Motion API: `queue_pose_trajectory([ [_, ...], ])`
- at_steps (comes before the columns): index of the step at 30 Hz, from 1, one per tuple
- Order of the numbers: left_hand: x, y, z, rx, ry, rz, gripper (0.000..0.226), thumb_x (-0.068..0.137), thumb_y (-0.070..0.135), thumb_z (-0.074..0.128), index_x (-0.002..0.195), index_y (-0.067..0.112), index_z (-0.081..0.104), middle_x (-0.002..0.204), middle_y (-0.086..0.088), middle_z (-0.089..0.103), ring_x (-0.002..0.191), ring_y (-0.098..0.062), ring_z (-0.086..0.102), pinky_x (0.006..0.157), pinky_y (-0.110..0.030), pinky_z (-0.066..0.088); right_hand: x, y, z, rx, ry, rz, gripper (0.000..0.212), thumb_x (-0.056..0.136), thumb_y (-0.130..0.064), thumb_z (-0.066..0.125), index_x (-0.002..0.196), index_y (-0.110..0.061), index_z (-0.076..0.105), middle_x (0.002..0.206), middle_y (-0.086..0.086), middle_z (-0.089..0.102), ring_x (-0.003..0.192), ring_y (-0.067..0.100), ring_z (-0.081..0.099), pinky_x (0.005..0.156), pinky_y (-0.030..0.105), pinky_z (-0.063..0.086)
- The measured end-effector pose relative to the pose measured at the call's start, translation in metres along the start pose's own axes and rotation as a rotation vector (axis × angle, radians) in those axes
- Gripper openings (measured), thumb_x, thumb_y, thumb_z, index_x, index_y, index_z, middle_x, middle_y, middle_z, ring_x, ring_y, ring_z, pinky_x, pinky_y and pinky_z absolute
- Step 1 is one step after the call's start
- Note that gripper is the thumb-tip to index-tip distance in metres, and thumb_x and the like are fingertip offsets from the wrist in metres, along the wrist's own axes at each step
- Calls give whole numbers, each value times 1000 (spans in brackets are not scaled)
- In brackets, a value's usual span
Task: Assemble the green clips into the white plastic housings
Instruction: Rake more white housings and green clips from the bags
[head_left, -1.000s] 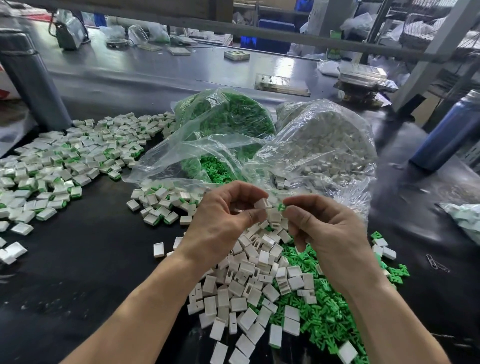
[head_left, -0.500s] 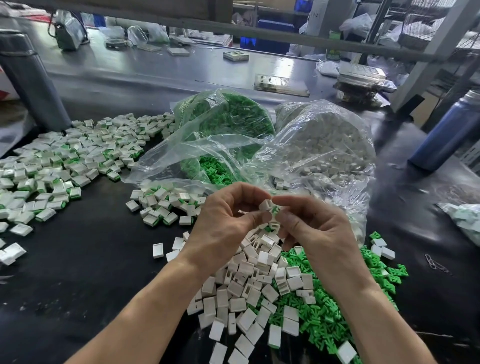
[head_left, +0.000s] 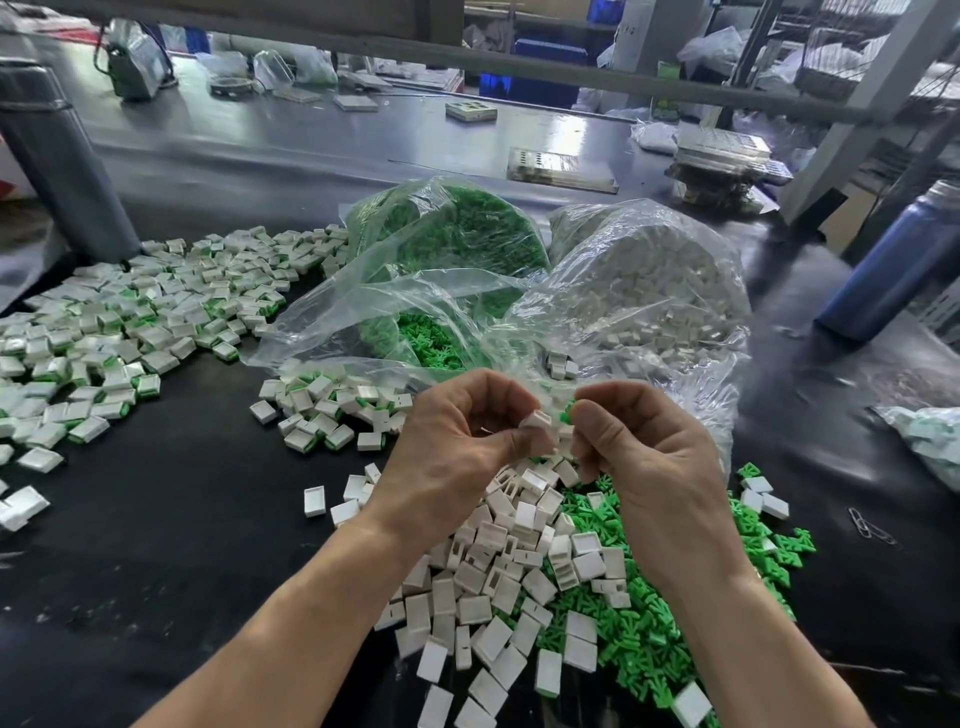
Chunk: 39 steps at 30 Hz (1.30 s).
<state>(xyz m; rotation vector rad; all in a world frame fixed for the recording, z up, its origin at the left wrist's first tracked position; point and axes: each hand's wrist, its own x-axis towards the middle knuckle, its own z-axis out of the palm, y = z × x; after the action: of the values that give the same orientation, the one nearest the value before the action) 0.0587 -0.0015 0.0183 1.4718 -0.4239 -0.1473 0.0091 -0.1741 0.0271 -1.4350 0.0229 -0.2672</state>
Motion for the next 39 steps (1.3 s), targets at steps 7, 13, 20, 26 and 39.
queue_pose_trajectory([
  [7,-1,0,2,54,-13,-14,23,75,14,87,90,20,70,84,2,77,78,-13,74,74,-21,58,-2,4,7,-29,4,-82,15,87,-16,74,102,-16,80,82,10,75,66,17,65,60,22,55],
  [13,-2,1,2,83,-11,-30,23,76,13,88,91,18,71,86,-2,78,82,-21,75,77,-28,62,-2,5,9,-59,26,-67,18,85,-19,76,102,-11,78,81,9,74,63,17,61,59,22,54],
  [20,-2,1,2,65,-3,-42,23,77,10,87,94,15,71,86,-3,78,81,-22,75,76,-27,62,-3,6,10,-67,32,-45,14,83,-19,77,96,-14,79,83,10,76,66,16,64,60,23,55],
  [26,-2,-1,0,46,33,-40,21,79,17,85,96,14,74,88,-3,78,79,-21,74,75,-29,63,-3,5,9,-42,15,-24,22,79,-22,76,97,-11,77,86,10,78,72,18,71,66,24,59],
  [39,-2,-3,-8,85,52,-11,20,89,-4,74,98,12,80,88,-2,79,84,-22,76,75,-28,62,-3,11,8,-283,-18,-20,9,92,-12,74,99,-18,75,85,0,77,72,12,72,67,25,60],
])
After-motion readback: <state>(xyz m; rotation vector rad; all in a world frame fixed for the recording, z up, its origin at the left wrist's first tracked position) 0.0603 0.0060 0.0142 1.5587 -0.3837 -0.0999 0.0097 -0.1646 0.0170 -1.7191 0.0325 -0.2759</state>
